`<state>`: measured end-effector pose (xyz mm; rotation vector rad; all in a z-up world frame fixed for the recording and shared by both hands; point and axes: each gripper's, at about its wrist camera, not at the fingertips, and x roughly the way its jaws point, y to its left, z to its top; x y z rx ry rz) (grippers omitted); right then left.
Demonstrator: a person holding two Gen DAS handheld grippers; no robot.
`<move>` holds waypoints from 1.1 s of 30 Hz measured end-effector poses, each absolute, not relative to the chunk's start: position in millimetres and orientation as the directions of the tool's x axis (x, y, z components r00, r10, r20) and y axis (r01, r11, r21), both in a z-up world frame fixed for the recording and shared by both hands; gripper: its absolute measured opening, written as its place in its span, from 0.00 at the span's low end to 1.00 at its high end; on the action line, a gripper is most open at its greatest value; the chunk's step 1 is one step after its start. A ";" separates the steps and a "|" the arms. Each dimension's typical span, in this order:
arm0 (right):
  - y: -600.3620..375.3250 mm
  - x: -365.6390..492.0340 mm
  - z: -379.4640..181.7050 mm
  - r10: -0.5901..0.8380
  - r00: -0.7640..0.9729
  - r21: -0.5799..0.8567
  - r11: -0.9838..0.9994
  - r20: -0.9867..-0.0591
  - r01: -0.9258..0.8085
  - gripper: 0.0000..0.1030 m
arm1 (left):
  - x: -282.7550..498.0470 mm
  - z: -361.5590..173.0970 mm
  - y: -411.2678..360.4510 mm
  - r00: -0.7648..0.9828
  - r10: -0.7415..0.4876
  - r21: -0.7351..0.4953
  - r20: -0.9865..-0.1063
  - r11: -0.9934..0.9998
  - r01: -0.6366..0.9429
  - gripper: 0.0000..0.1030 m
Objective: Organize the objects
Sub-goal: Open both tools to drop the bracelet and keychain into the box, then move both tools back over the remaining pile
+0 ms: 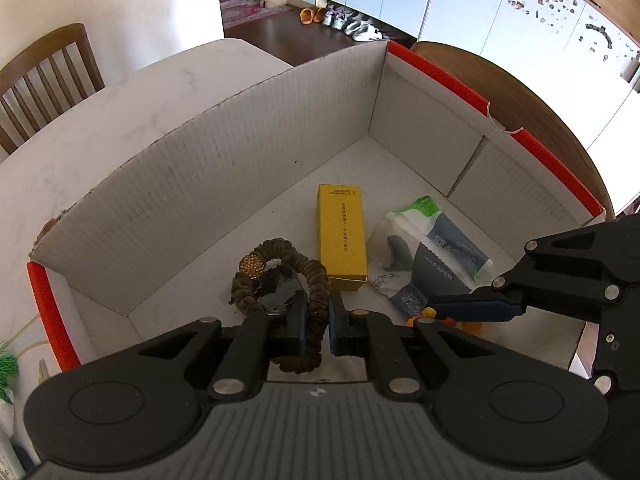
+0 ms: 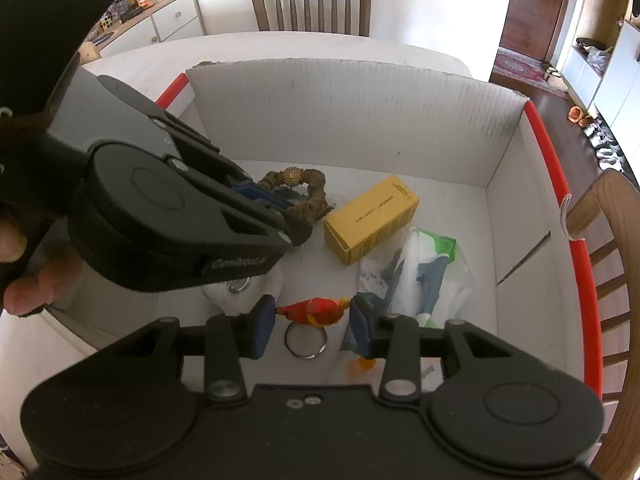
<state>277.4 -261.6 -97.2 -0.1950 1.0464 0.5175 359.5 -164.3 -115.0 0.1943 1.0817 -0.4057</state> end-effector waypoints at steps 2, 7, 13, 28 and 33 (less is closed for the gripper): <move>-262.3 280.1 -95.2 0.317 0.396 0.090 0.864 -0.862 -0.495 0.41 | 356.9 -114.5 -162.8 0.407 -0.232 -0.047 -0.883 0.909 0.414 0.10; -263.7 280.3 -91.7 0.317 0.408 0.085 0.865 -0.856 -0.494 0.48 | 353.1 -110.7 -160.8 0.413 -0.237 -0.051 -0.879 0.909 0.414 0.11; -267.4 278.0 -82.4 0.327 0.426 0.082 0.862 -0.844 -0.500 0.56 | 349.5 -104.0 -161.0 0.431 -0.240 -0.051 -0.870 0.913 0.405 0.12; -277.5 263.3 -49.5 0.353 0.489 0.069 0.859 -0.798 -0.507 0.76 | 326.7 -74.9 -149.4 0.523 -0.275 -0.063 -0.807 0.920 0.386 0.65; -278.7 255.3 -34.3 0.363 0.516 0.066 0.860 -0.776 -0.505 0.84 | 316.0 -61.3 -138.2 0.539 -0.308 -0.106 -0.784 0.922 0.373 0.66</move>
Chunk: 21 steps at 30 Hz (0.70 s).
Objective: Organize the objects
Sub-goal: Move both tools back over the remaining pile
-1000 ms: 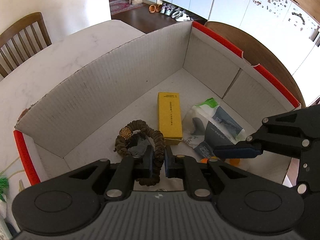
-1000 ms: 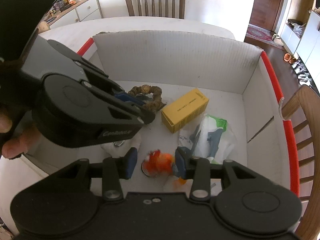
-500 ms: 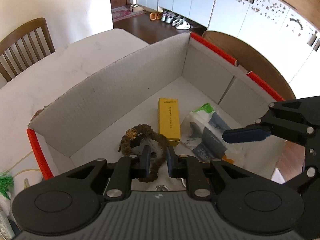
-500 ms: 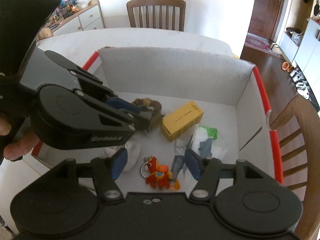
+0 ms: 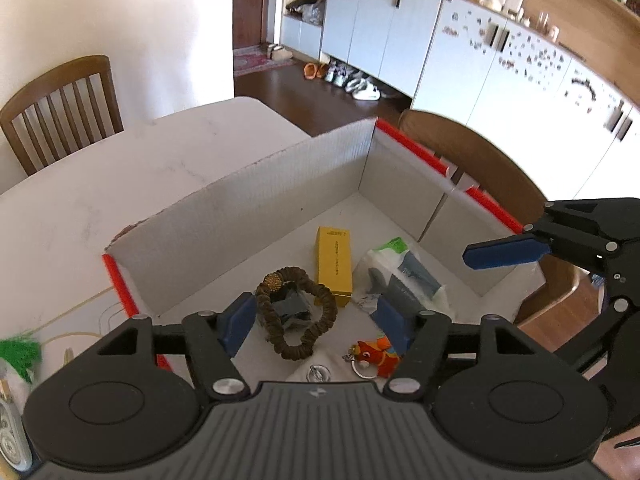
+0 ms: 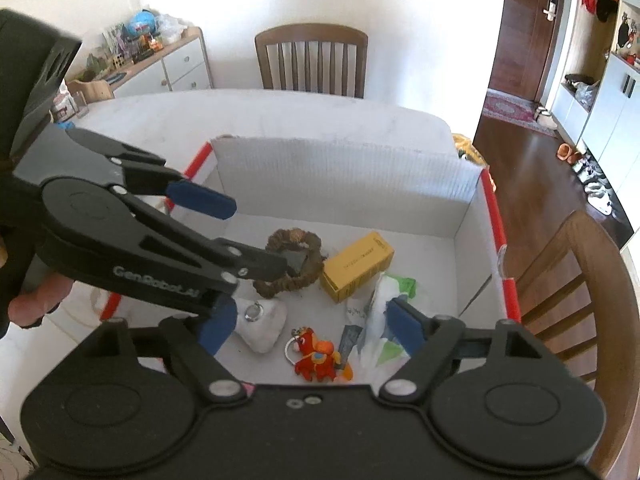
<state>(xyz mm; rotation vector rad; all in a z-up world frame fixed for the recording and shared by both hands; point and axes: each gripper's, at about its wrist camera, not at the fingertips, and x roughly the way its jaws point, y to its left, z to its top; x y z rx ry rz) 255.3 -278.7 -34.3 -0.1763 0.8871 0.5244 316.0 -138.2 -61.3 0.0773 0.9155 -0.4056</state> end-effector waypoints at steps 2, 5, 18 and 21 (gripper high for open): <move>-277.0 251.3 -27.8 0.367 0.525 0.062 0.858 -0.768 -0.509 0.88 | 309.5 -56.1 -132.5 0.554 -0.313 -0.112 -0.771 0.924 0.366 0.68; -271.9 245.2 -20.0 0.369 0.539 0.057 0.859 -0.758 -0.508 0.92 | 300.1 -47.6 -123.4 0.573 -0.323 -0.122 -0.753 0.925 0.360 0.69; -231.0 221.8 3.9 0.388 0.574 0.067 0.864 -0.721 -0.499 0.97 | 257.7 -18.4 -54.0 0.634 -0.333 -0.178 -0.698 0.938 0.296 0.83; -215.3 218.0 8.5 0.396 0.577 0.071 0.861 -0.714 -0.503 0.97 | 245.4 -11.7 -29.7 0.659 -0.323 -0.183 -0.679 0.944 0.275 0.95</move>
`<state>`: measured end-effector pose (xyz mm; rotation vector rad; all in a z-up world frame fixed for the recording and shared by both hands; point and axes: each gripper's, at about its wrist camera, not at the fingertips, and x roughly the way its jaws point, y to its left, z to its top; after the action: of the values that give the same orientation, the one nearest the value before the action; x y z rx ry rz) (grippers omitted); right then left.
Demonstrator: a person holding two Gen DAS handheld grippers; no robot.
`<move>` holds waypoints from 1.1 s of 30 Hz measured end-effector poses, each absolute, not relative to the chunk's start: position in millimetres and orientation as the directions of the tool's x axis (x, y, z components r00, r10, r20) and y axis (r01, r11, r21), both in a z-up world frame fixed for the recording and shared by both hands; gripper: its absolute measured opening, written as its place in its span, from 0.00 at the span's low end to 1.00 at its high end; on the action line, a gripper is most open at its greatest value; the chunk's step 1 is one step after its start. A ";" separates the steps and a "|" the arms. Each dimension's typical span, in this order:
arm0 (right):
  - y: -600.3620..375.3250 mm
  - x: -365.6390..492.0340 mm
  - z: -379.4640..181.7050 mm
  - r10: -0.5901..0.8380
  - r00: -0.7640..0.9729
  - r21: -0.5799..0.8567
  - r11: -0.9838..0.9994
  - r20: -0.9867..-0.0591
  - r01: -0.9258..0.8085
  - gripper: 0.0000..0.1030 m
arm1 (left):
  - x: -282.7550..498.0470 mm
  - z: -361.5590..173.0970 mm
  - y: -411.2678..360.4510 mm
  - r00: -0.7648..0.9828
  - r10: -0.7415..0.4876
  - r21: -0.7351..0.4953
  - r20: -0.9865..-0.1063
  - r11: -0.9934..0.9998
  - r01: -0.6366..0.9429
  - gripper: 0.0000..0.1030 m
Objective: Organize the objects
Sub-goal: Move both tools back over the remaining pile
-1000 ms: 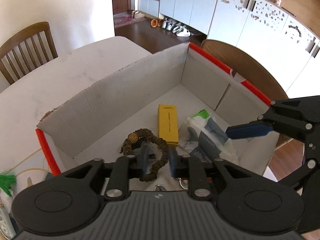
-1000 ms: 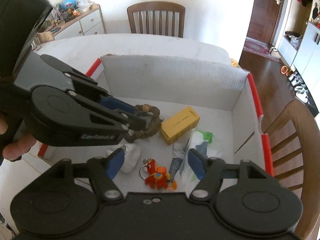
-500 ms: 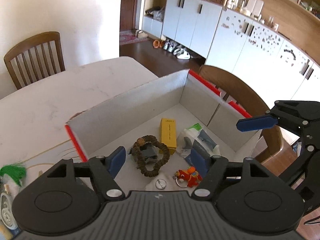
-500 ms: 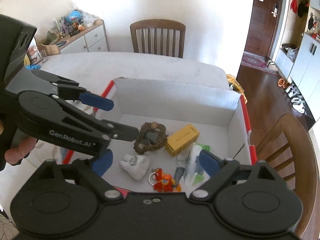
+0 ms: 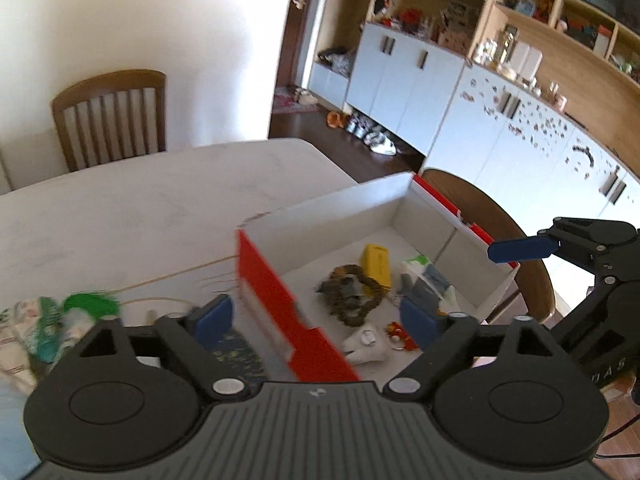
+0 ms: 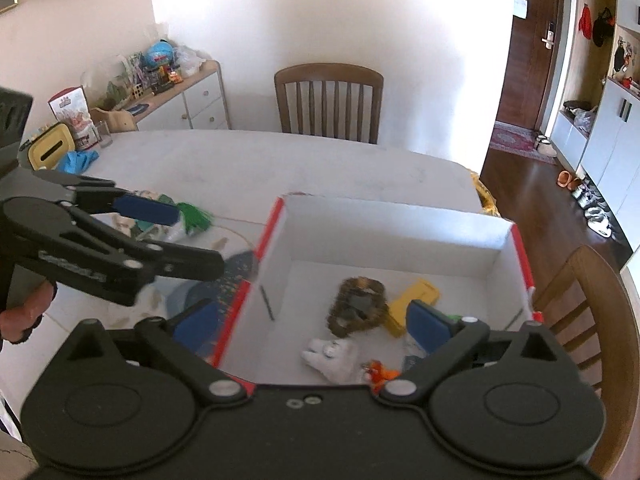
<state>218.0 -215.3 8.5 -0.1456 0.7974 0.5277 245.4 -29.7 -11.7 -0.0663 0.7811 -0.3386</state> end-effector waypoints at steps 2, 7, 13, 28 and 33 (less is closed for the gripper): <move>-204.3 214.7 11.0 0.398 0.579 0.071 0.860 -0.711 -0.505 0.97 | 237.7 -8.0 -15.2 0.680 -0.310 -0.179 -0.664 0.950 0.257 0.98; -175.3 208.5 15.1 0.408 0.578 0.071 0.854 -0.707 -0.515 0.97 | 222.1 -4.5 21.2 0.716 -0.270 -0.178 -0.644 0.963 0.203 1.00; -142.6 204.4 13.8 0.414 0.574 0.077 0.851 -0.706 -0.519 0.97 | 204.2 -8.2 68.7 0.758 -0.208 -0.168 -0.618 0.977 0.132 1.00; -69.3 215.9 -7.4 0.421 0.544 0.114 0.854 -0.726 -0.508 0.97 | 171.0 -41.7 162.4 0.724 -0.206 -0.160 -0.659 0.978 0.132 1.00; -46.0 224.8 -18.2 0.420 0.530 0.125 0.855 -0.736 -0.504 0.96 | 166.0 -57.4 178.7 0.731 -0.176 -0.145 -0.659 0.984 0.106 1.00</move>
<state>224.8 -46.0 -18.2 -0.1076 0.8483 0.5526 166.0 178.7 -57.4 -0.0999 0.7352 -0.1550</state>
